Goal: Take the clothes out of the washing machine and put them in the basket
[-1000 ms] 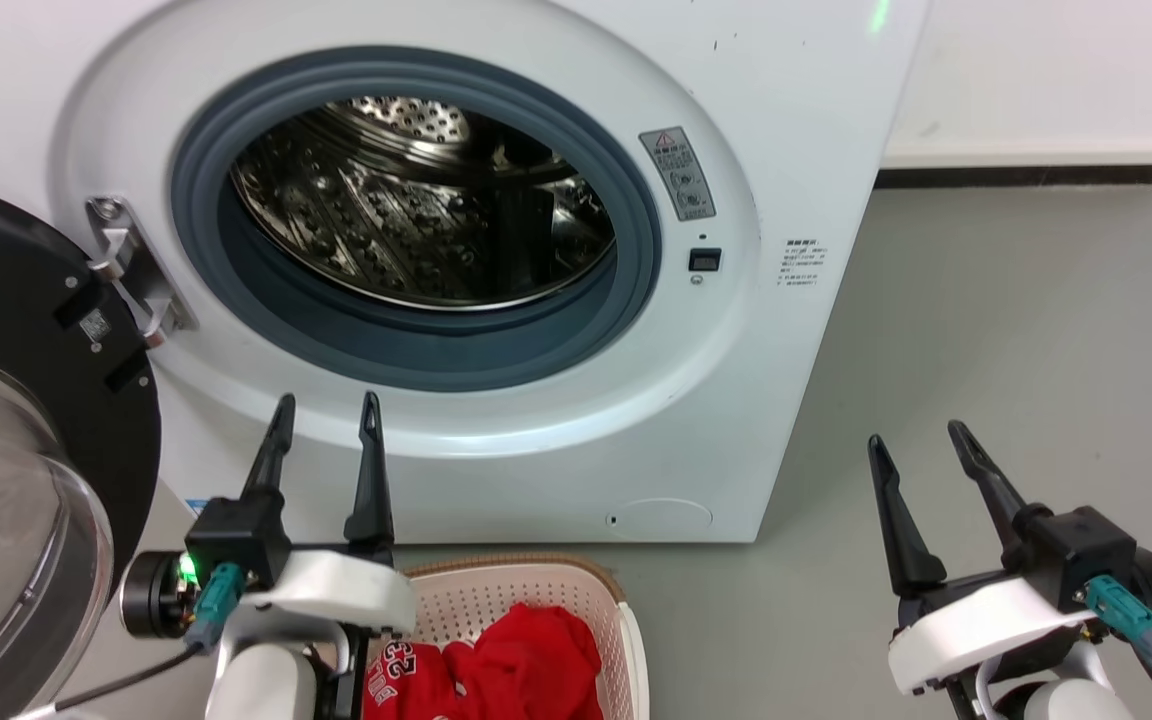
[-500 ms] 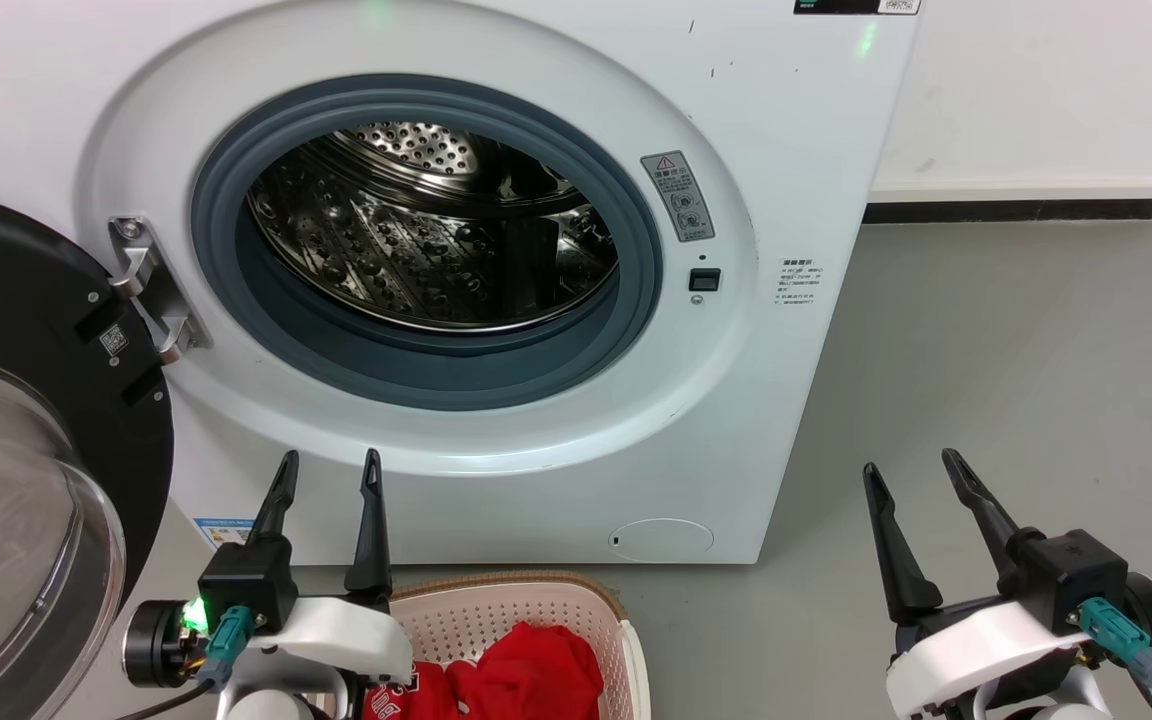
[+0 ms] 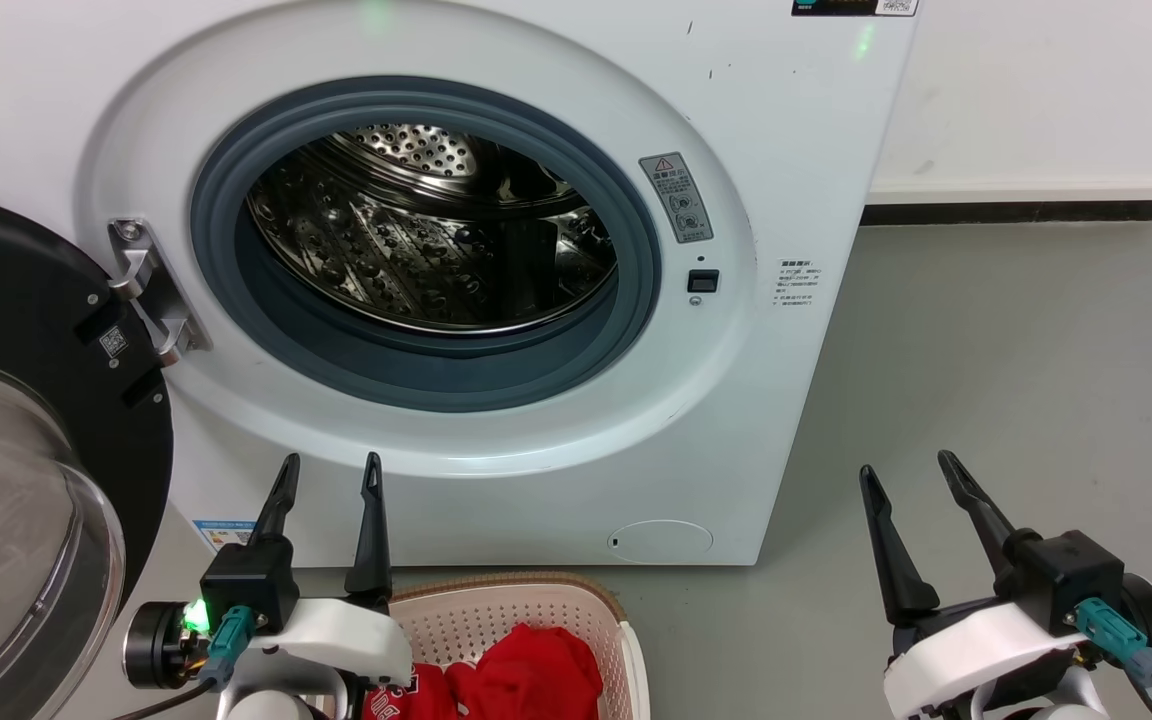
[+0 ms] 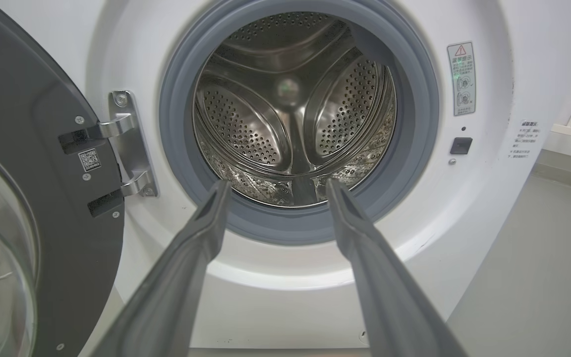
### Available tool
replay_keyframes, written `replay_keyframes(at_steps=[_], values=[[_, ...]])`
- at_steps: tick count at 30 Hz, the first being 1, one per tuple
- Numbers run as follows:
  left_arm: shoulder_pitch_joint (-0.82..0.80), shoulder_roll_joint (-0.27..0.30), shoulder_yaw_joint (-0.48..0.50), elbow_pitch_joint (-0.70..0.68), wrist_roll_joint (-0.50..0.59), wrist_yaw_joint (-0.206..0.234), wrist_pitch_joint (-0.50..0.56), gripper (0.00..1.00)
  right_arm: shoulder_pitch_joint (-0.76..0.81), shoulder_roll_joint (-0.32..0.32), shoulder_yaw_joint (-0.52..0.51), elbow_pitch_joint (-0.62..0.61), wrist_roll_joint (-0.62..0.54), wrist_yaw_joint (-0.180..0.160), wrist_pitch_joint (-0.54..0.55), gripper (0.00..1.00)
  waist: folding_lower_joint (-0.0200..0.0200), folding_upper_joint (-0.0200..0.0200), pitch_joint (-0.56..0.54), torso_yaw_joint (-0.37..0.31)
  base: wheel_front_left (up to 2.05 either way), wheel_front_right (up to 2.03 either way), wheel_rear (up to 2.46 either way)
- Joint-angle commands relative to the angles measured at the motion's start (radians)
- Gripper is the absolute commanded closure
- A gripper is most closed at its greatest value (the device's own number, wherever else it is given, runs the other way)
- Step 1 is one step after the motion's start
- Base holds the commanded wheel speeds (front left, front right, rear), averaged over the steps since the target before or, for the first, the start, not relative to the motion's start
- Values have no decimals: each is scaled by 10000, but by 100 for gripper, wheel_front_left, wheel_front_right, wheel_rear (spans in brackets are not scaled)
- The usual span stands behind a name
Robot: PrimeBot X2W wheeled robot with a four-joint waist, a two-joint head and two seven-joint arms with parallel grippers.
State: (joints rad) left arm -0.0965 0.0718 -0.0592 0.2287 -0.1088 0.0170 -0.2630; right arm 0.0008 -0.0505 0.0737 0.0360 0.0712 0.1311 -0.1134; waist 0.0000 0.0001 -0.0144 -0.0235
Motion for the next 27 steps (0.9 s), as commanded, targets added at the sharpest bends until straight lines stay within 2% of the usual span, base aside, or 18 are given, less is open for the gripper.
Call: replay_keyframes(at_steps=[1,2,3,6,16,25,27], values=[[-75,45,-3,2,-13,21,-25,0,63,6,8,22,46,-7,-17,0,0,-1,-1,-7,0,0,0],[-79,51,-7,-4,-18,18,-25,0,57,6,8,28,50,-7,-22,0,0,-1,1,-10,0,0,0],[-5,32,3,-6,-14,5,0,100,2,0,0,11,16,0,-4,100,0,-1,0,-10,0,0,0],[-43,20,132,190,-243,-27,128,100,100,0,51,68,247,0,-33,100,1,-1,4,-10,0,0,0],[-72,-11,372,195,-2316,-227,685,100,-120,-153,-84,356,2584,-1,178,100,1,-1,17,12,0,0,0],[-32,-32,475,124,-3781,-371,983,100,-262,-234,-162,567,4153,-1,320,100,1,-1,28,27,0,0,0],[-34,-43,542,112,-4458,-440,1139,100,-318,-264,-206,655,4879,-1,387,100,1,-1,34,35,0,0,0]])
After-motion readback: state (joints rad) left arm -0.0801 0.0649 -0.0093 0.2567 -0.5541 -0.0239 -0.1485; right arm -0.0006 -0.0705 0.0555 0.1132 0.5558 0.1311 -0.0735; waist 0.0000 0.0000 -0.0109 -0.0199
